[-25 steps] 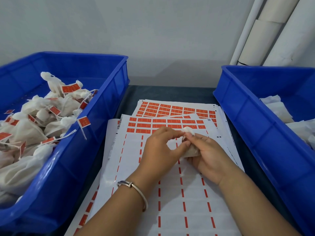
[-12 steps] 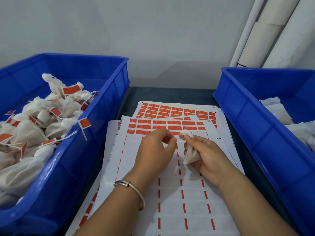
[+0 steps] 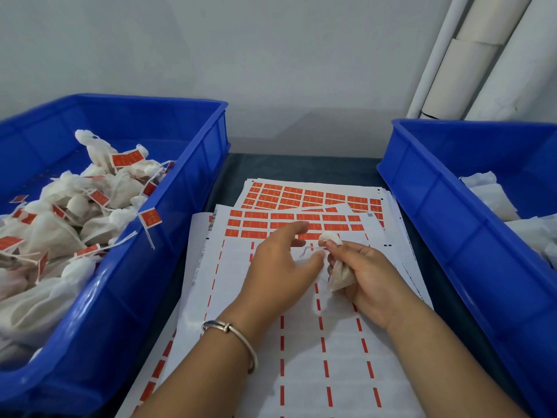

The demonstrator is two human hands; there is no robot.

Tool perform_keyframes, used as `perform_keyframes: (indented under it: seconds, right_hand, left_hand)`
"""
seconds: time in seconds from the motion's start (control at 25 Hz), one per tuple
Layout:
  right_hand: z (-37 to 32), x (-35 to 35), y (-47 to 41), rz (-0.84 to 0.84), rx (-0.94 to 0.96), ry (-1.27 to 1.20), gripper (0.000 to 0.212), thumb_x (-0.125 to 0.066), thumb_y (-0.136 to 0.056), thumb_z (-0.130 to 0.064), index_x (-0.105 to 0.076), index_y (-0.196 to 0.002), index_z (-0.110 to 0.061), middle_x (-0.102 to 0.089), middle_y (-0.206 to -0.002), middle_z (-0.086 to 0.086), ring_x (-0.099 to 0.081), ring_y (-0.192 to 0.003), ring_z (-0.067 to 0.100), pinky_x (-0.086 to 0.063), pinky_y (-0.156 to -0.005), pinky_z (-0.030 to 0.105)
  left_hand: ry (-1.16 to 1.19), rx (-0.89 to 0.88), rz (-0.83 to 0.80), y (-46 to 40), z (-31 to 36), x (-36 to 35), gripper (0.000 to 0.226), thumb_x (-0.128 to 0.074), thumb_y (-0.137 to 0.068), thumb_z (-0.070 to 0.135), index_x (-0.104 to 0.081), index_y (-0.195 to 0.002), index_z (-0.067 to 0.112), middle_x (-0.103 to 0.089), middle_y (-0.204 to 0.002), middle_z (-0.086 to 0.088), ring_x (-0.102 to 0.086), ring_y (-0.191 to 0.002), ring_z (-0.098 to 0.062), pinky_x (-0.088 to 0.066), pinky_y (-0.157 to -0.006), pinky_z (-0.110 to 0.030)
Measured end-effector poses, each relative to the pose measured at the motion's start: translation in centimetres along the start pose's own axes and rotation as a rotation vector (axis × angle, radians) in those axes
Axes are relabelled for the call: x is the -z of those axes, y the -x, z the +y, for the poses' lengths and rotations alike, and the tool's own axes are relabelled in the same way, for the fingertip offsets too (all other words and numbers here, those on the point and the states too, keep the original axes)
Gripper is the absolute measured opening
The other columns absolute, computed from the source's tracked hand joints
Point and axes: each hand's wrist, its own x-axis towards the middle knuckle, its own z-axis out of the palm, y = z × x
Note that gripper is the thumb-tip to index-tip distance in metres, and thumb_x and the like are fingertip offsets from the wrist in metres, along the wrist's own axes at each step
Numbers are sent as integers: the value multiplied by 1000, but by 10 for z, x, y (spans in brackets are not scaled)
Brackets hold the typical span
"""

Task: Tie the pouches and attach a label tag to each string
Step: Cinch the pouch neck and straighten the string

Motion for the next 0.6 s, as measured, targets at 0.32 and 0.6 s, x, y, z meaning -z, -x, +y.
perform_keyframes:
  seconds: [0.32, 0.6]
  right_hand:
    - [0, 0, 0, -7, 26, 6, 15, -66, -78, -31, -75, -91, -28, -73, -93, -9, -67, -81, 10, -52, -67, 18]
    - [2, 2, -1, -86, -18, 94, 22, -61, -88, -7, -68, -102, -23, -70, -102, -2, -62, -92, 17, -51, -71, 25]
  left_hand:
    - [-131, -125, -16, -3, -1, 6, 19, -57, -91, 28, -70, -103, 23, -67, -86, 13, -54, -69, 2, -36, -67, -7]
    - [-245, -94, 94, -6, -7, 6, 16, -54, -93, 28, -67, -102, 25, -67, -89, 11, -56, -72, -4, -37, -67, -9]
